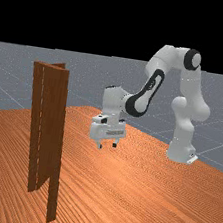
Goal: Close the door
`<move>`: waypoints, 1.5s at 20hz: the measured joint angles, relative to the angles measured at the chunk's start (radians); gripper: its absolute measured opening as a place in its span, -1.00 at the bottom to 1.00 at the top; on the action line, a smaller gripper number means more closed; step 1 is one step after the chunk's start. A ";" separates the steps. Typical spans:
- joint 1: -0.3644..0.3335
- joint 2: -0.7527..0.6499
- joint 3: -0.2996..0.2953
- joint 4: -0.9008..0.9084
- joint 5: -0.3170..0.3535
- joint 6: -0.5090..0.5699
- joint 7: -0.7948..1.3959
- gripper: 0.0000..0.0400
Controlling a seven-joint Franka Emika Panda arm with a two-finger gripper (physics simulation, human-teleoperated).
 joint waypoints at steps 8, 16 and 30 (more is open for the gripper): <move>-0.085 0.202 -0.160 0.394 -0.190 -0.489 0.035 1.00; -0.141 0.592 -0.097 1.061 -0.312 -0.655 -0.516 1.00; 0.139 0.646 -0.046 1.169 -0.235 -0.752 0.233 1.00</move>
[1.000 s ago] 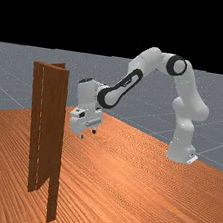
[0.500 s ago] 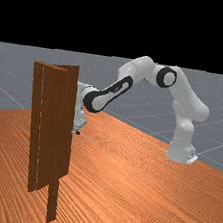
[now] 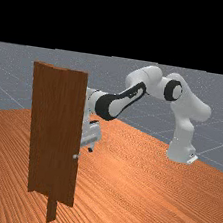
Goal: Close the door
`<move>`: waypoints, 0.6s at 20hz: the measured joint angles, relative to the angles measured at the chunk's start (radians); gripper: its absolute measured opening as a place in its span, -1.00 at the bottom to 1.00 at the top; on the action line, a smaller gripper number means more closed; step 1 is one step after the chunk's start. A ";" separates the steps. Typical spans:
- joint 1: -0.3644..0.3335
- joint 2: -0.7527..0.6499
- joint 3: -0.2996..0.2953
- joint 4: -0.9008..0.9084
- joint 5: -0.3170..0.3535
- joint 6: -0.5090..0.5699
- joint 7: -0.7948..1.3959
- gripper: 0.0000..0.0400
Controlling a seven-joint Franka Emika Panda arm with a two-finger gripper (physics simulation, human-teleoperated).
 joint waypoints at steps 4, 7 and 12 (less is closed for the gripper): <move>0.015 0.000 -0.018 -0.016 -0.025 0.011 0.015 1.00; 0.015 0.000 -0.018 -0.016 -0.025 0.011 0.015 1.00; -0.157 -0.203 0.136 -0.434 0.277 0.042 -0.289 1.00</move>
